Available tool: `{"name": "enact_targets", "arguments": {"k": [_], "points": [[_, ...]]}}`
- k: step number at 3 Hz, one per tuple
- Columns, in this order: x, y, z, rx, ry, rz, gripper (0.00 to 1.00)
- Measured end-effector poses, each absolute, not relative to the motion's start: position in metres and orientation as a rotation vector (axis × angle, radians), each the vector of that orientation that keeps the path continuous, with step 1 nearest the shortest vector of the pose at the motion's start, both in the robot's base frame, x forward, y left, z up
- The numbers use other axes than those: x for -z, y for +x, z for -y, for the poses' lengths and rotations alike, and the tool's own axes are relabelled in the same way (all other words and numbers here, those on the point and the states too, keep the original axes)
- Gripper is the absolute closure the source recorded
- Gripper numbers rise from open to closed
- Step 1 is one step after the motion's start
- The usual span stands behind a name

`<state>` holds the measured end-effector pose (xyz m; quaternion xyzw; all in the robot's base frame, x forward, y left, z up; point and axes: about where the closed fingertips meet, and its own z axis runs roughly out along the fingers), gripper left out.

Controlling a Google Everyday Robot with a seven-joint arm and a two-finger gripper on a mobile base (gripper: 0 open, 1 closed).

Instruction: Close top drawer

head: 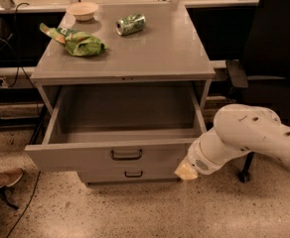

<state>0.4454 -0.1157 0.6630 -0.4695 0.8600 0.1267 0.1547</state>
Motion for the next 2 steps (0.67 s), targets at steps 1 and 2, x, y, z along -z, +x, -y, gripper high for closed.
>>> {"name": "enact_targets", "arguments": {"k": [1, 2], "points": [[-0.652, 0.453, 0.108, -0.355, -1.414, -2.417, 1.0], [-0.635, 0.486, 0.099, -0.357, -1.513, -2.307, 1.0]]}}
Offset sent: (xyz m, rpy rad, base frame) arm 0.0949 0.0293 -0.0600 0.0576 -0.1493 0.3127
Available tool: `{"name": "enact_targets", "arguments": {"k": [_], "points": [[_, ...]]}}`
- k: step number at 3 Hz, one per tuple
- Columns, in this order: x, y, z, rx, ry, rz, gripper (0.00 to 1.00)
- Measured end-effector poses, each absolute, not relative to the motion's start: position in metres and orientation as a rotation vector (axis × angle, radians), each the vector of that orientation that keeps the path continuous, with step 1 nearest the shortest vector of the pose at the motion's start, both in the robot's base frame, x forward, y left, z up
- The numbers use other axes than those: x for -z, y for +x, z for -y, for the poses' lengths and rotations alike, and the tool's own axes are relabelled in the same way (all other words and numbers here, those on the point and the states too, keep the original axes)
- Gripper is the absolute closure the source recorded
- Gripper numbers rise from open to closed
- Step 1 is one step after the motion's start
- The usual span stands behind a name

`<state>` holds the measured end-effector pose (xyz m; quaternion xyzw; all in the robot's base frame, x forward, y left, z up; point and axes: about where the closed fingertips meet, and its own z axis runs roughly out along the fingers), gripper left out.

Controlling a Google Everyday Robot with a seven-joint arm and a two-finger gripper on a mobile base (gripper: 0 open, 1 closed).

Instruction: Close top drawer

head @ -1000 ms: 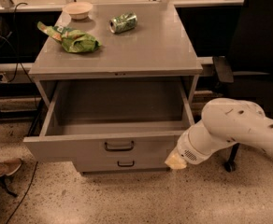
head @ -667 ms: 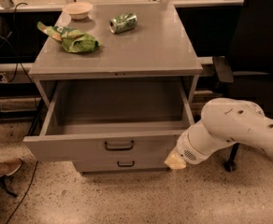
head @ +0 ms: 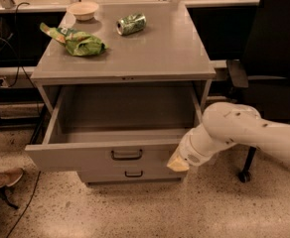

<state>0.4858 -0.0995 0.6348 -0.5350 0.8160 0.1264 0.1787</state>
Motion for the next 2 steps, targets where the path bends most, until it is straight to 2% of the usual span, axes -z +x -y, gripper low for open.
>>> {"name": "enact_targets", "arguments": {"k": [2], "points": [[-0.627, 0.536, 0.088, -0.327, -1.573, -2.163, 1.0]]}}
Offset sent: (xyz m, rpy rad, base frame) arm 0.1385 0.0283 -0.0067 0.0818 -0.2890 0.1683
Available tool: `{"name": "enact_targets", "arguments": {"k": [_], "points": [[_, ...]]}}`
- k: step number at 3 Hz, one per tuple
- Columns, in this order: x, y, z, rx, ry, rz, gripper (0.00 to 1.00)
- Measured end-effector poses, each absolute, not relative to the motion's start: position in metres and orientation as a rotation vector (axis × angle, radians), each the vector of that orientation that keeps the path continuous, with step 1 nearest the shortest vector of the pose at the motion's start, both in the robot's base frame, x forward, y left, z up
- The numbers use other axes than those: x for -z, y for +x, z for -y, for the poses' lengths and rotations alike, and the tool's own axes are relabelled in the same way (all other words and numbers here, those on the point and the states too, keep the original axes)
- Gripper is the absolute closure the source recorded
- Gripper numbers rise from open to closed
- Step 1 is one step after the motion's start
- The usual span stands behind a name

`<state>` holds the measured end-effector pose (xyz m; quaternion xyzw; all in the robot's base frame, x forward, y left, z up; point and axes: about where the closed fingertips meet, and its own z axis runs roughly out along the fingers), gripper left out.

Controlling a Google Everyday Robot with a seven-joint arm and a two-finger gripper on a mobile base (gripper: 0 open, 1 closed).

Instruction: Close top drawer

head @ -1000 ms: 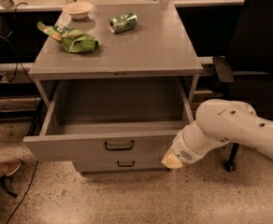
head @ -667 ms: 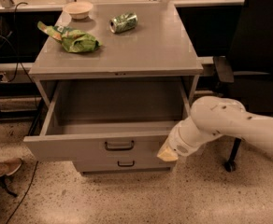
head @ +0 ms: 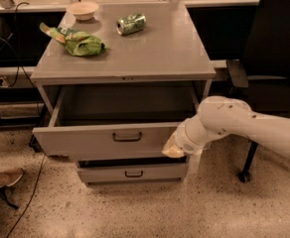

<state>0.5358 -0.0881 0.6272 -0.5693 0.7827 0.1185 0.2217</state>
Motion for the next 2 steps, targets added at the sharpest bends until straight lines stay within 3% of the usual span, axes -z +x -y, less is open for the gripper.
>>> {"name": "enact_targets", "arguments": {"k": [1, 2], "points": [[-0.6294, 0.5863, 0.0762, -0.285, -1.584, -2.036, 1.0], [-0.6301, 0.5898, 0.0755, -0.282, -1.583, -2.029, 1.0]]}}
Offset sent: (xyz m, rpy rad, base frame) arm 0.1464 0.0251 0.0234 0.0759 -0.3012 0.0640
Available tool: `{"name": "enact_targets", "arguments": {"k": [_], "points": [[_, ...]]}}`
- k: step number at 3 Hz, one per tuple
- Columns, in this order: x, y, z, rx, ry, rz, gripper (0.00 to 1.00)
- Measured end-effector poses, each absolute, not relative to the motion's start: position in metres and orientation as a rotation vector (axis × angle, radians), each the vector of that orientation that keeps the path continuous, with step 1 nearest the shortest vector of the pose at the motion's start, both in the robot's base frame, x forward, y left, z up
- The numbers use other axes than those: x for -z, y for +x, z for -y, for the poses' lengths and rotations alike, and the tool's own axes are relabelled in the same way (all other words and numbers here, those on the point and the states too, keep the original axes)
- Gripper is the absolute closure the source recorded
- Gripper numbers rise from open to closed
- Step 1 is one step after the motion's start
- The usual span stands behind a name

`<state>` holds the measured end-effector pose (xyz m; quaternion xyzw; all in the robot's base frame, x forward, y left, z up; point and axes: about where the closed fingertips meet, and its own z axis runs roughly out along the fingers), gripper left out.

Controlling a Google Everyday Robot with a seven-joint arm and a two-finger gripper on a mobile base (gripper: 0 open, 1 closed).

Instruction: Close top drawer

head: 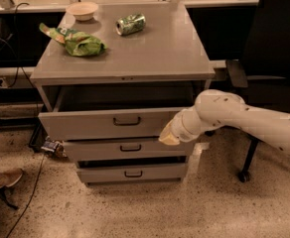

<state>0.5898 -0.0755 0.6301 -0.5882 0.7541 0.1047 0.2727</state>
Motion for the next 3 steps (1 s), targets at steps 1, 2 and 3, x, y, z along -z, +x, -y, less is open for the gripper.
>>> {"name": "enact_targets", "arguments": {"k": [1, 2, 3], "points": [[-0.639, 0.634, 0.067, -0.243, -1.568, -1.949, 1.0], [-0.645, 0.658, 0.063, -0.228, -1.557, -1.905, 1.0], [-0.649, 0.674, 0.06, -0.228, -1.55, -1.875, 1.0]]}}
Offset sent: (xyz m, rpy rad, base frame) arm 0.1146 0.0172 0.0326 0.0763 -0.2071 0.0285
